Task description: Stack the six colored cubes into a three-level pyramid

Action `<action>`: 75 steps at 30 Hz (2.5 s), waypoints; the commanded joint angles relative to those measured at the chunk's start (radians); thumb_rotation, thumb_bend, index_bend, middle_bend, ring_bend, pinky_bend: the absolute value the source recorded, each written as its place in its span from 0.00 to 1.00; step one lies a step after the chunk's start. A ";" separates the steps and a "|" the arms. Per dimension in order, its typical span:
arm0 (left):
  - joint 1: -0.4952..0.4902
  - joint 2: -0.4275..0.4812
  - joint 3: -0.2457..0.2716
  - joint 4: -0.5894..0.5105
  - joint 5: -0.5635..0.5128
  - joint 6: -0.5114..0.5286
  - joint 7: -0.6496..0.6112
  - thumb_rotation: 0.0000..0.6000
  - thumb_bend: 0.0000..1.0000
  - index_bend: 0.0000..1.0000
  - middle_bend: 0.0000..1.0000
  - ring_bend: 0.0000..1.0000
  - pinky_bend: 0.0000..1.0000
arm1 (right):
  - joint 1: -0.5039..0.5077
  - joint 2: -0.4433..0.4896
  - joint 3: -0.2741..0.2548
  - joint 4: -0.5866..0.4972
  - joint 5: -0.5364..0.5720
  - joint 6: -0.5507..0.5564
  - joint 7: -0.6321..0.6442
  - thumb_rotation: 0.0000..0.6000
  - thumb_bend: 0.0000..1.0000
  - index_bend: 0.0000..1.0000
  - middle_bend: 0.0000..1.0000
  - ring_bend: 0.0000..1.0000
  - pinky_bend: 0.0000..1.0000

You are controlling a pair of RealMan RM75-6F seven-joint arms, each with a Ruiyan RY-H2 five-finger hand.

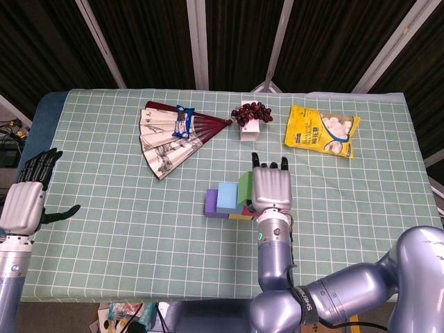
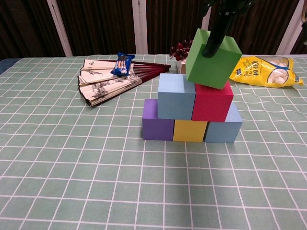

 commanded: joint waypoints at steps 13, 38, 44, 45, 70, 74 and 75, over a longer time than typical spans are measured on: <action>0.001 0.000 -0.001 0.001 0.002 0.001 -0.004 1.00 0.05 0.00 0.01 0.00 0.01 | 0.006 -0.021 -0.009 -0.010 -0.015 0.017 -0.025 1.00 0.33 0.00 0.37 0.21 0.04; 0.001 0.002 -0.005 0.001 -0.008 -0.005 -0.004 1.00 0.05 0.00 0.01 0.00 0.01 | 0.030 -0.079 -0.029 0.018 -0.055 0.051 -0.082 1.00 0.33 0.00 0.37 0.21 0.04; 0.001 0.003 -0.005 0.000 -0.011 -0.007 -0.006 1.00 0.05 0.00 0.01 0.00 0.01 | 0.032 -0.091 -0.030 0.028 -0.066 0.054 -0.090 1.00 0.33 0.00 0.37 0.21 0.04; 0.001 0.003 -0.005 0.000 -0.011 -0.007 -0.007 1.00 0.05 0.00 0.01 0.00 0.01 | 0.032 -0.093 -0.030 0.029 -0.067 0.055 -0.091 1.00 0.33 0.00 0.37 0.21 0.04; 0.001 0.006 -0.007 0.002 -0.011 -0.007 -0.015 1.00 0.05 0.00 0.01 0.00 0.01 | 0.054 -0.130 -0.001 0.055 -0.073 0.110 -0.152 1.00 0.33 0.00 0.38 0.21 0.07; 0.002 0.008 -0.008 0.001 -0.012 -0.008 -0.018 1.00 0.05 0.00 0.01 0.00 0.01 | 0.053 -0.137 0.008 0.061 -0.070 0.110 -0.156 1.00 0.33 0.00 0.39 0.21 0.07; 0.002 0.008 -0.009 0.001 -0.012 -0.007 -0.018 1.00 0.05 0.00 0.01 0.00 0.01 | 0.052 -0.138 0.010 0.063 -0.070 0.109 -0.157 1.00 0.33 0.00 0.39 0.21 0.07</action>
